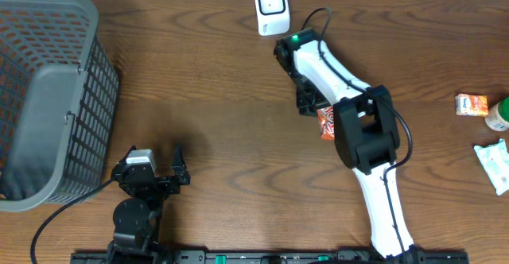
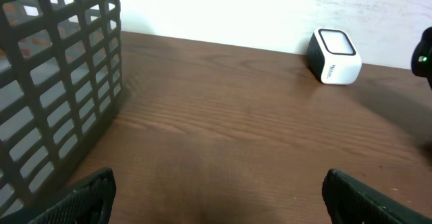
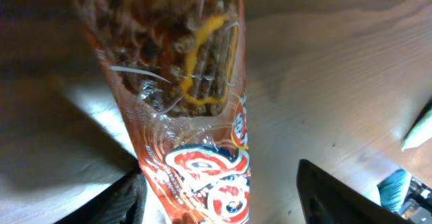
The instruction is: Scan the item barcode
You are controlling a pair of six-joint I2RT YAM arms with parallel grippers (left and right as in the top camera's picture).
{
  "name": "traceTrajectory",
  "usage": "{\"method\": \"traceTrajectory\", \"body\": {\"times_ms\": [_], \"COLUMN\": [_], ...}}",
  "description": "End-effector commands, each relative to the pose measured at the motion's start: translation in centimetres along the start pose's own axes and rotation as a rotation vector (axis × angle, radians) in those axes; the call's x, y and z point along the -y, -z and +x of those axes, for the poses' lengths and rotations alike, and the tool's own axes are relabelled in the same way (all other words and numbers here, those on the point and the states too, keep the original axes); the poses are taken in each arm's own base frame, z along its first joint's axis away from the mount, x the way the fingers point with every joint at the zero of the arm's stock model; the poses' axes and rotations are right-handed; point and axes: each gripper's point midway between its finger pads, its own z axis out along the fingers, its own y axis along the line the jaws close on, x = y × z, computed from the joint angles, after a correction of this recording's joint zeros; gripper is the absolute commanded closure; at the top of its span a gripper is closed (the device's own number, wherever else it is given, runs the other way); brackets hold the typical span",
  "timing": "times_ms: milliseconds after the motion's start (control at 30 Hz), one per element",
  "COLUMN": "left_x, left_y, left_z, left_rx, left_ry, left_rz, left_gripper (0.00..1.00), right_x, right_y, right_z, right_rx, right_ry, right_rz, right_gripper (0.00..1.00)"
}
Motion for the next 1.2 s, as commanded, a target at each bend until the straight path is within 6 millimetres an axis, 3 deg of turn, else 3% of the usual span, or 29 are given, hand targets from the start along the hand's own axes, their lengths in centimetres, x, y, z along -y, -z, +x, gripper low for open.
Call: {"method": "traceTrajectory", "body": {"times_ms": [0,67,200,367,500,667,733,900,967,1167], "left_x": [-0.3,-0.3,-0.3,-0.3,-0.3,-0.3,-0.3,-0.3,-0.3,-0.3], "left_y": [-0.2,-0.2,-0.2,-0.2,-0.2,-0.2,-0.2,-0.2,-0.2,-0.2], "left_z": [1.2,1.2,1.2,1.2,1.2,1.2,1.2,1.2,1.2,1.2], "left_rx": [-0.033,-0.033,-0.034,-0.033,-0.034,-0.033,-0.033,-0.033,-0.033,-0.033], "left_ry": [-0.021,-0.021,-0.021,-0.021,-0.021,-0.021,-0.021,-0.021,-0.021,-0.021], "left_rz": [-0.011,-0.011,-0.011,-0.011,-0.011,-0.011,-0.011,-0.011,-0.011,-0.011], "left_gripper": [0.02,0.02,0.02,0.02,0.02,0.02,0.02,0.02,0.02,0.02], "right_x": [-1.9,-2.5,-3.4,-6.2,-9.4,-12.6,-12.9,-12.0,-11.9,-12.4], "right_y": [-6.3,-8.0,-10.2,-9.6,-5.9,3.4,7.3,13.7,15.1,15.3], "right_z": [1.4,2.6,4.0,4.4,4.6,6.0,6.9,8.5,8.7,8.7], "right_rx": [-0.116,-0.146,-0.173,-0.205,-0.214,-0.162,-0.126,-0.065,-0.052,-0.030], "right_ry": [0.041,0.050,0.054,0.130,0.237,0.447,0.521,0.624,0.644,0.670], "right_rz": [0.021,0.013,-0.006,-0.177,-0.435,-0.900,-1.072,-1.380,-1.476,-1.561], "right_gripper": [0.52,0.77,0.99,0.99,0.99,0.99,0.99,0.99,0.99,0.99]}}
